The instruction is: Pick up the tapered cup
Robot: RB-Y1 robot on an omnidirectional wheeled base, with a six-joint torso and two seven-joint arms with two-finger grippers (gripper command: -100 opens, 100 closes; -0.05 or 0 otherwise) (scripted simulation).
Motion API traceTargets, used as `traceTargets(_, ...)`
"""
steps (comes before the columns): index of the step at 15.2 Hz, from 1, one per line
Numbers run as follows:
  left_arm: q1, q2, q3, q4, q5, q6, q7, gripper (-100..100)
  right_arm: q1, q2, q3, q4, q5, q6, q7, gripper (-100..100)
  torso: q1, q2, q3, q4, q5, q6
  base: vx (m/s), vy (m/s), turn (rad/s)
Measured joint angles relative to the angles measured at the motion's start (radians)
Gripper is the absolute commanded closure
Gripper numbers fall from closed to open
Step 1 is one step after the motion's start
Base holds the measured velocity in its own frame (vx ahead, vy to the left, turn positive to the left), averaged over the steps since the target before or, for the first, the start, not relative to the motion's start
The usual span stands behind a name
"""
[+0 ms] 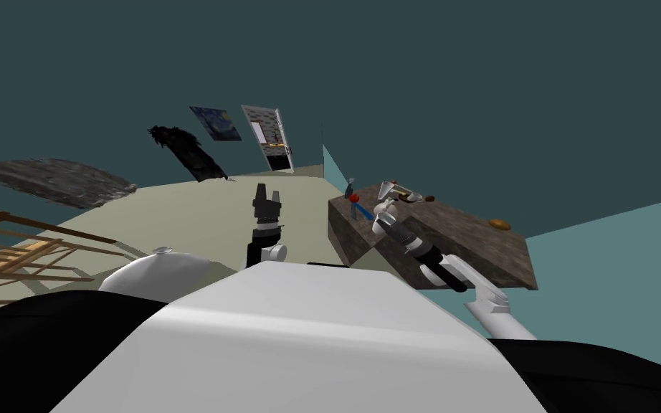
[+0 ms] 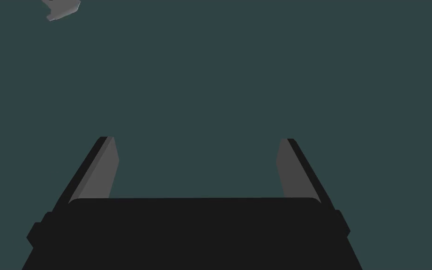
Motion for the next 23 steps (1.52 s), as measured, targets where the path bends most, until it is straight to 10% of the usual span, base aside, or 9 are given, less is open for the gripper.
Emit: traceTargets(23,0.0,0.0,0.0,0.0,0.0,0.0,0.0,0,0.033,-0.468,0.009,0.23,0.2,-0.072,0.051,-100,0.003,0.001,0.001,0.0,0.001,0.0,0.002,0.008,0.076)
